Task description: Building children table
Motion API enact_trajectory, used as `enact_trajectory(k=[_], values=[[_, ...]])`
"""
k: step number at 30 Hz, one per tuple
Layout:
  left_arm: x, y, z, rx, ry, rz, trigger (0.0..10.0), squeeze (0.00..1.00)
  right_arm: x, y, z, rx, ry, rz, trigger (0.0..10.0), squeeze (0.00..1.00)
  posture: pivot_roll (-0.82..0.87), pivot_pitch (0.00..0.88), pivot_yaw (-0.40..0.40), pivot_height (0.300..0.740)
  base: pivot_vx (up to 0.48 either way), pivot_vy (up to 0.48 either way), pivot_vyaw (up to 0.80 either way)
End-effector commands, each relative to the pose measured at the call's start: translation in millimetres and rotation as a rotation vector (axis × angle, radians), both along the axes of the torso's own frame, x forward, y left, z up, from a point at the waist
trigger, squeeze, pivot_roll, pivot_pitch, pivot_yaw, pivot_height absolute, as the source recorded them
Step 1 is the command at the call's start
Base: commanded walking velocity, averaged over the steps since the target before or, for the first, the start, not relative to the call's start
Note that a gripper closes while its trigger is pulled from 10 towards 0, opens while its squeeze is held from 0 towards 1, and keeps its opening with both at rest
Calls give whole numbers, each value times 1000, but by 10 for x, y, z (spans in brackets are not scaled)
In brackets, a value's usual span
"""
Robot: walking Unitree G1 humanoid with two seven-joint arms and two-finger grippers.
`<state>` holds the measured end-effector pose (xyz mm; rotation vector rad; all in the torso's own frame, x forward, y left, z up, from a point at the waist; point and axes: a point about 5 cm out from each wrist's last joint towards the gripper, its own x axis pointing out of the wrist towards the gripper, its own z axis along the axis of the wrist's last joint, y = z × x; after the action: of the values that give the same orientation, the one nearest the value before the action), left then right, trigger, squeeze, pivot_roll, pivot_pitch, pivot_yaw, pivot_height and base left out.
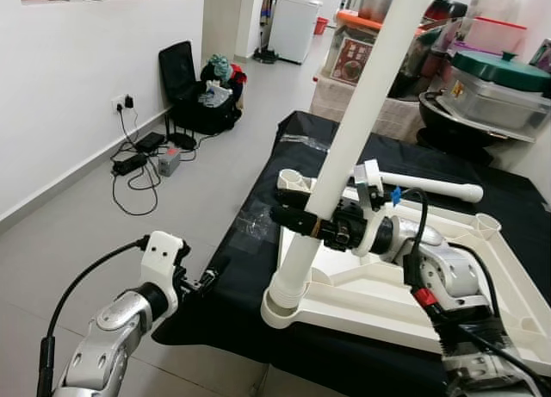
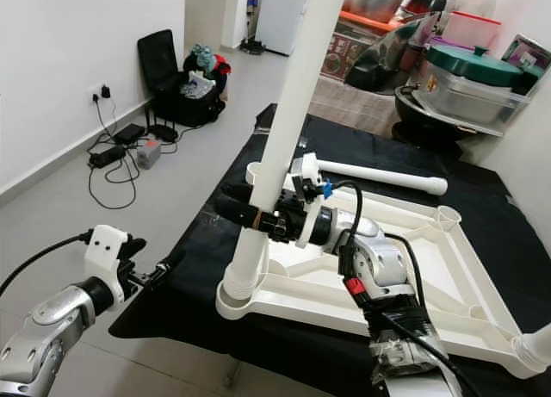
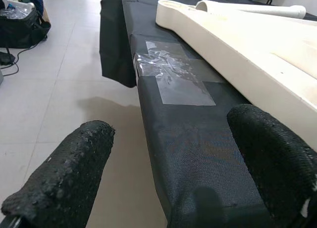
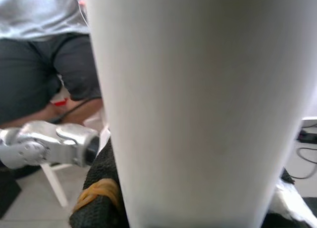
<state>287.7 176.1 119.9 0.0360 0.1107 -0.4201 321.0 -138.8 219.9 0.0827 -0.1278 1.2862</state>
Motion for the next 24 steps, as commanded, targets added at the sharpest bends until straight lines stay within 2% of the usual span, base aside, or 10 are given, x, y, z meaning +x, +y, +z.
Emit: enact_trajectory(k=[1,9,16,24], values=[[11,-40,-22,7,6,-21,10000,0,-13,-57,-104,-50,10,-19,10000,0,144,0,-171,740,0,0,0],[16,-41,-23,7,7,-25,10000,0,-59,-80,-180,-67,25,-19,10000,0,142,0,-169,740,0,0,0],[21,-41,-32,6,11,-27,10000,0,-182,6,-259,-69,43,32,10000,0,136,0,-163,740,0,0,0],[28,-55,-35,4,13,-31,10000,0,-228,75,-326,-63,51,42,10000,0,135,0,-164,740,0,0,0]])
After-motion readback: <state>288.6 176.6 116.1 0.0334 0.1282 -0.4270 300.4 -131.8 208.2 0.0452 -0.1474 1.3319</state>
